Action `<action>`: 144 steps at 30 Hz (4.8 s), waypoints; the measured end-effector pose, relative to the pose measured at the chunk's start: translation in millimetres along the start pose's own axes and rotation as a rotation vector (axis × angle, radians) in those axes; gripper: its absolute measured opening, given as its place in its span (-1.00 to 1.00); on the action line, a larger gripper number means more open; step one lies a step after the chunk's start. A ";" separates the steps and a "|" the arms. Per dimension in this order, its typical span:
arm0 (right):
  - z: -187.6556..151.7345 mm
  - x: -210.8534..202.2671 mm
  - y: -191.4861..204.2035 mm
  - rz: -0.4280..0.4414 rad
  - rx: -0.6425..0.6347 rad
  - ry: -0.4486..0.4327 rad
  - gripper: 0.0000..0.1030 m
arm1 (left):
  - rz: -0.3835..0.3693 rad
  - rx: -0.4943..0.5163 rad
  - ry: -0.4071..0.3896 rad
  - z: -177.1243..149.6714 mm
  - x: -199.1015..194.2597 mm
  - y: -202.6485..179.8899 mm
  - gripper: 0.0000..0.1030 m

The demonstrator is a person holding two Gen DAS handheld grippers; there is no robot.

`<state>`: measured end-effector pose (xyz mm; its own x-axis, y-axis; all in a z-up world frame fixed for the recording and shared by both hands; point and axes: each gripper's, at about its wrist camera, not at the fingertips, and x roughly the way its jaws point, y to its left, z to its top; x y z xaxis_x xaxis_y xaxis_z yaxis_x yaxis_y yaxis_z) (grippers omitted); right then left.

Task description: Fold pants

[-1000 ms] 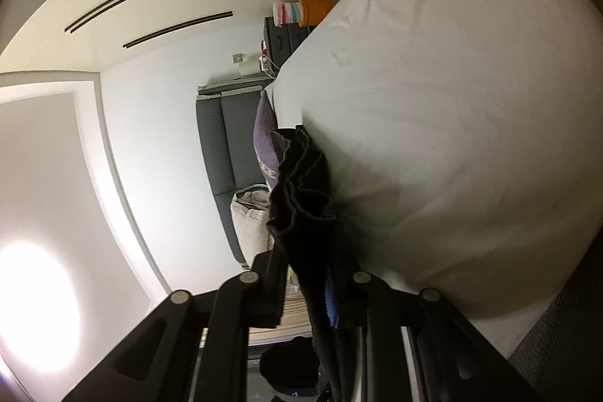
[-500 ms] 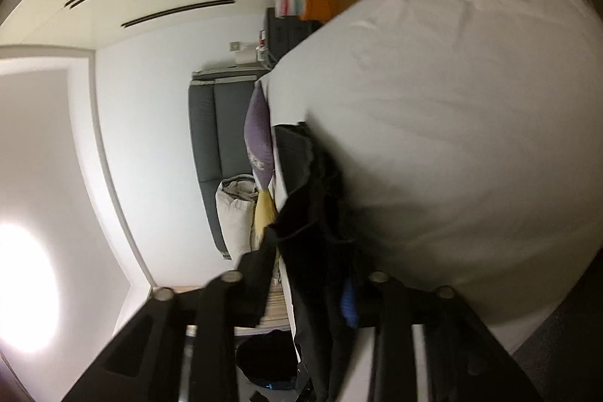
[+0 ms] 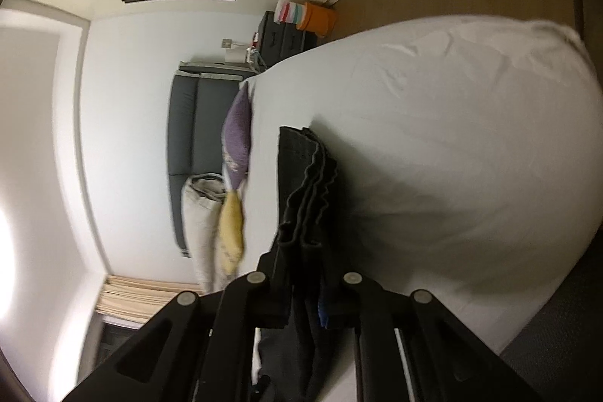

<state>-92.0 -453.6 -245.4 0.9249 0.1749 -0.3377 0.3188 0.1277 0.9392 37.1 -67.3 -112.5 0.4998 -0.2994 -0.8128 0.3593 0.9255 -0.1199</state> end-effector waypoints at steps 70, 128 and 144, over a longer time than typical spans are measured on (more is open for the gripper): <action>-334.8 134.3 178.7 -0.294 -1.481 0.391 -0.78 | -0.562 -0.334 0.211 14.4 -17.4 55.6 -0.84; -121.2 280.4 127.5 -0.046 -0.537 0.677 -0.01 | -0.377 -0.102 0.136 -58.5 -30.5 50.6 -0.66; -159.0 193.6 82.5 0.010 -0.508 0.839 -0.31 | -0.419 -0.206 0.082 -109.8 -64.7 95.1 -0.66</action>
<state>80.4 -253.9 -243.1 0.4165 0.7903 -0.4494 0.0027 0.4932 0.8699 -47.6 65.6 -133.9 0.2779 -0.6454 -0.7114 0.3493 0.7578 -0.5511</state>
